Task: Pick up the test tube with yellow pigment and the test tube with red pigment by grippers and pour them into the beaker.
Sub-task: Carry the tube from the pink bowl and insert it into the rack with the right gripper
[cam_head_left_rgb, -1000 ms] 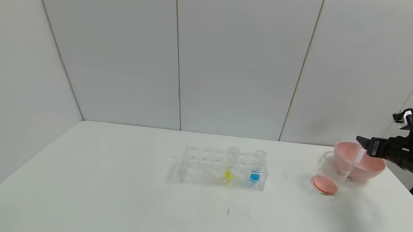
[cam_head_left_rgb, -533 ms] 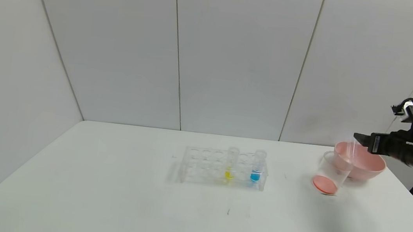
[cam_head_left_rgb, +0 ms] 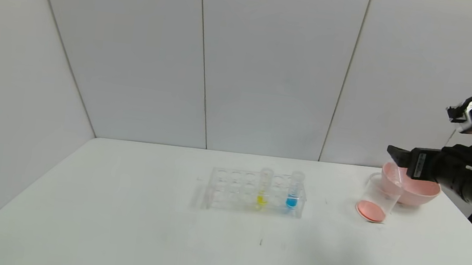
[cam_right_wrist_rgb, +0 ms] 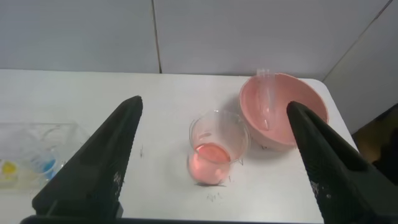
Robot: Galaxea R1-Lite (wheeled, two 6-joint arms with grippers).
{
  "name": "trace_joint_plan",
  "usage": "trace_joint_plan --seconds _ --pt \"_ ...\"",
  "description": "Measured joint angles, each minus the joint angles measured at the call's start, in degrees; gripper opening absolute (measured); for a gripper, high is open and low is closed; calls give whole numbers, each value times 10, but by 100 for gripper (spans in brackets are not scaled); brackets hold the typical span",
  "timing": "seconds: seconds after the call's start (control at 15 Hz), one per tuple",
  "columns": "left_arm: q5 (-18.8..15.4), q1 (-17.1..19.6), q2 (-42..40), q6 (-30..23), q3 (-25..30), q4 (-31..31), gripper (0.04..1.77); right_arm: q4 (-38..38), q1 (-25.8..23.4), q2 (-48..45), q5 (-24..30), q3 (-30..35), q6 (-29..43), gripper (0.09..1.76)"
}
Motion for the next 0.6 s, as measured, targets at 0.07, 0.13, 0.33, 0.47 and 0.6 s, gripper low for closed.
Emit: trace_joint_plan --seconds 0.07,0.13,0.33,0.47,0.6 --pt "0 0 0 0 0 0 172 1 32 -17 -36 18 10 167" --pt "0 0 0 0 0 0 172 0 61 -30 -65 34 18 167" --pt "0 0 0 0 0 0 172 -13 134 -58 -122 95 44 168" --pt "0 0 0 0 0 0 172 -16 176 -63 -158 122 77 169" --pt "0 0 0 0 0 0 172 -17 213 -59 -190 136 112 169"
